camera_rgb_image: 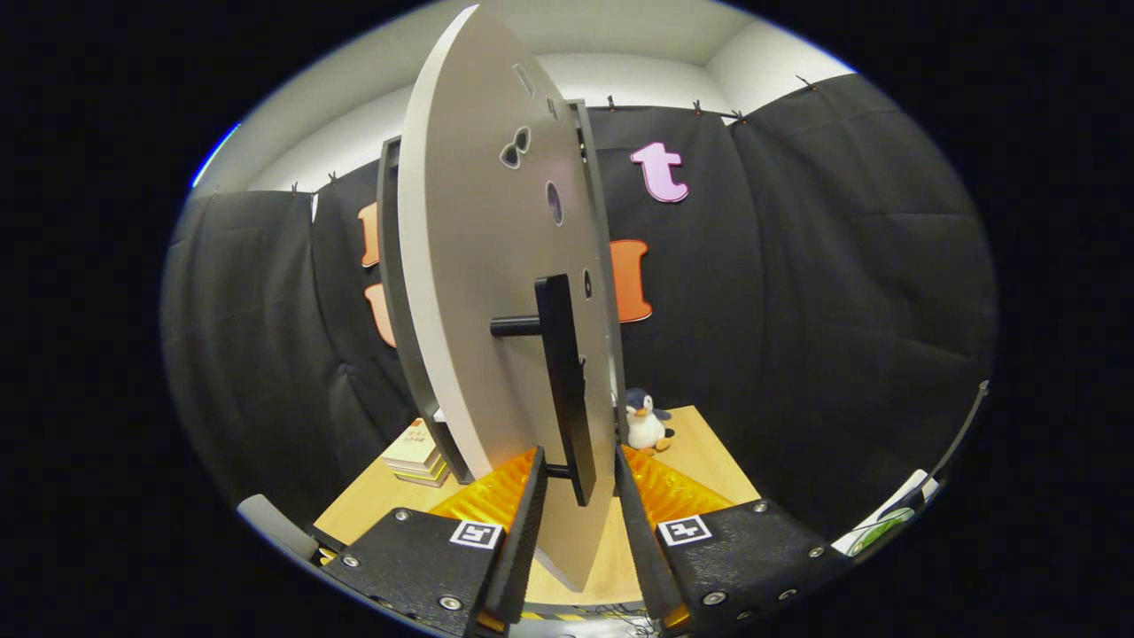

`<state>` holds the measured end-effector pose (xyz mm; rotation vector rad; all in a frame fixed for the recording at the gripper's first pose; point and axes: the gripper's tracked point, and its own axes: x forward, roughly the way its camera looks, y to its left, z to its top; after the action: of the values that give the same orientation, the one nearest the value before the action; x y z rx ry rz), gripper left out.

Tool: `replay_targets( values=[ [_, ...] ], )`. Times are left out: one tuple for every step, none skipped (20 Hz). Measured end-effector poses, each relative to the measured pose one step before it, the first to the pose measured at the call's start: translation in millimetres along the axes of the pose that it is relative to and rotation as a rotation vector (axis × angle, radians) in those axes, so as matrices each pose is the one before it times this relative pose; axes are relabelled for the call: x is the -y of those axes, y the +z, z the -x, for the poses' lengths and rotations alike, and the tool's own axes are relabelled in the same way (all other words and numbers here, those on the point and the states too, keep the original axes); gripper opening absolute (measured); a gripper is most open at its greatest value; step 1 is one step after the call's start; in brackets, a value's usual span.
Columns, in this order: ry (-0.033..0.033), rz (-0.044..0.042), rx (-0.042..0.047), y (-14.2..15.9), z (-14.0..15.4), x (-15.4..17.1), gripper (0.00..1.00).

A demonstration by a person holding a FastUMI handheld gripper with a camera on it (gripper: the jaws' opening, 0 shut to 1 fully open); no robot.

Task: Open the shoe cabinet door, grab the shoes and put them into the shoe cabinet, then close the shoe cabinet door.

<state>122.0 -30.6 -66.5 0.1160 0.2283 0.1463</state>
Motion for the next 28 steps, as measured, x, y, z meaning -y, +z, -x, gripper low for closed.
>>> replay_targets(
  values=[
    [0.01553,0.00845,-0.00280,-0.50,-3.13,-6.72,0.50],
    [0.01402,0.00484,-0.00744,-2.13,-1.15,-1.75,0.50],
    [0.01095,-0.00155,0.00253,0.82,-1.13,-1.51,0.50],
    [0.01298,0.00456,-0.00624,0.90,-1.67,-4.21,0.51],
    [0.01271,0.00087,0.00125,0.78,-4.95,-11.72,0.51],
    [0.00942,-0.00025,-0.00306,-0.65,-3.73,-8.07,0.51],
    [0.00998,0.00029,-0.00094,-0.57,-2.98,-5.15,0.51],
    [0.00878,0.00006,-0.00193,-0.13,-1.81,-2.87,0.51],
    [0.00638,-0.00212,-0.00201,0.54,-0.24,-2.24,0.51],
    [0.00900,-0.00080,-0.00140,0.65,-2.46,-1.74,0.51],
    [0.00748,-0.00252,-0.00129,0.03,-2.39,-1.70,0.52],
    [0.00759,0.00162,-0.00188,-0.37,-1.30,-2.75,0.52],
    [0.00956,0.00360,0.00012,-1.15,-1.61,-3.71,0.52],
    [0.01001,-0.00027,-0.00153,-0.73,-2.83,-4.85,0.52],
    [0.01198,-0.00055,-0.00325,-0.44,-3.27,-4.26,0.52],
    [0.01166,-0.00088,-0.00205,-0.33,-3.47,-4.22,0.52],
    [0.00924,0.00065,-0.00124,0.58,-3.97,-3.10,0.52],
    [0.00730,0.00458,-0.00021,1.57,-2.75,-3.75,0.52],
    [0.00654,0.00583,-0.00147,0.29,-4.76,-3.80,0.54],
    [0.00563,0.00512,-0.00255,1.02,-4.94,-3.10,0.56],
    [0.00808,0.00759,-0.00177,1.42,-5.74,-4.28,0.58],
    [0.00856,0.00302,-0.00120,1.21,-5.51,-4.99,0.60],
    [0.01004,-0.00005,-0.00277,-0.04,-5.79,-5.40,0.63],
    [0.00845,0.00103,0.00143,0.60,-6.13,-4.99,0.64],
    [0.00918,0.00254,-0.00186,0.28,-6.79,-4.79,0.66],
    [0.00813,0.00217,-0.00012,0.51,-7.38,-4.46,0.66],
    [0.00610,0.00428,-0.00080,1.79,-8.07,-3.62,0.68],
    [0.00450,0.00438,-0.00063,1.81,-9.03,-4.48,0.69]
  ],
)
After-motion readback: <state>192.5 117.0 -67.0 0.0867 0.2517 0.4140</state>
